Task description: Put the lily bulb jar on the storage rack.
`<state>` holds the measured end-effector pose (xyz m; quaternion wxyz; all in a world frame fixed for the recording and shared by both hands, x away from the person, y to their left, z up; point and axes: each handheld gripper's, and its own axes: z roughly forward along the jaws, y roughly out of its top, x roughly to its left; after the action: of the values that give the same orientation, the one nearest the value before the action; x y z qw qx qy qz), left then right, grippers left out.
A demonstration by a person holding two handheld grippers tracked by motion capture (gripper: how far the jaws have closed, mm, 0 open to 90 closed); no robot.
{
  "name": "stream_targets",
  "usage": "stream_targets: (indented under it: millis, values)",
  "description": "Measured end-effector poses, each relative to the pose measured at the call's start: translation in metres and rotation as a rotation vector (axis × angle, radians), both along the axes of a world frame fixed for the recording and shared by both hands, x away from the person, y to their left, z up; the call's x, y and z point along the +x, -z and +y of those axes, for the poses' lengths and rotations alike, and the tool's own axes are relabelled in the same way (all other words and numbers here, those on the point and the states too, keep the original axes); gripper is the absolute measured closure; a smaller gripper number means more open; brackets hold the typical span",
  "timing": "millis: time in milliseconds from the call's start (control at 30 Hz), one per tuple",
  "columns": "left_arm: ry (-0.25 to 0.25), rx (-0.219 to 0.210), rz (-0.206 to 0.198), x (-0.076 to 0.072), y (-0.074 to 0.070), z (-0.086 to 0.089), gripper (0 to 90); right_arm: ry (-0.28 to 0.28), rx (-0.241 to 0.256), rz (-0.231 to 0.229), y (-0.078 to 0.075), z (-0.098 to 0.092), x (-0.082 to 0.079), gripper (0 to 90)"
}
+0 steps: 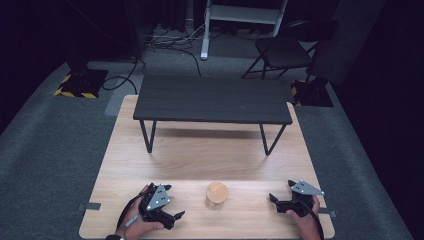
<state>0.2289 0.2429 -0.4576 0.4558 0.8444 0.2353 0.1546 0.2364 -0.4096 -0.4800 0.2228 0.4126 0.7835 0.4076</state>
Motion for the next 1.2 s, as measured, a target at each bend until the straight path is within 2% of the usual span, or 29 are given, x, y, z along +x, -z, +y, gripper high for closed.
stream_targets:
  millis: [67,133,200,367,500,767,1133,1200]
  values:
    - [0.026,-0.006,-0.008,0.002,-0.008,-0.007,1.7,-0.003,0.0,0.0,0.0,0.0,0.0,0.0]
    - [0.022,0.003,-0.009,0.003,-0.011,-0.012,1.7,-0.008,0.0,0.0,0.0,-0.001,0.0,0.0]
    - [0.027,-0.004,0.006,0.006,-0.012,-0.015,2.2,-0.009,0.0,0.0,0.0,-0.001,0.0,0.0]
    - [0.054,0.006,0.009,0.01,-0.014,-0.023,2.6,-0.009,0.0,0.0,0.0,-0.001,0.0,0.0]
    - [0.086,0.015,0.016,0.017,-0.018,-0.034,3.3,-0.009,0.0,0.0,0.0,-0.001,0.0,0.0]
    - [0.123,0.011,0.021,0.027,-0.032,-0.043,2.7,-0.009,0.0,0.001,0.0,-0.001,0.0,0.0]
    - [0.175,0.044,0.023,0.037,-0.04,-0.068,2.9,-0.009,0.0,0.001,0.0,-0.001,0.0,0.0]
    - [0.182,0.039,0.023,0.039,-0.039,-0.072,3.1,-0.01,0.0,0.001,0.0,-0.001,0.0,0.0]
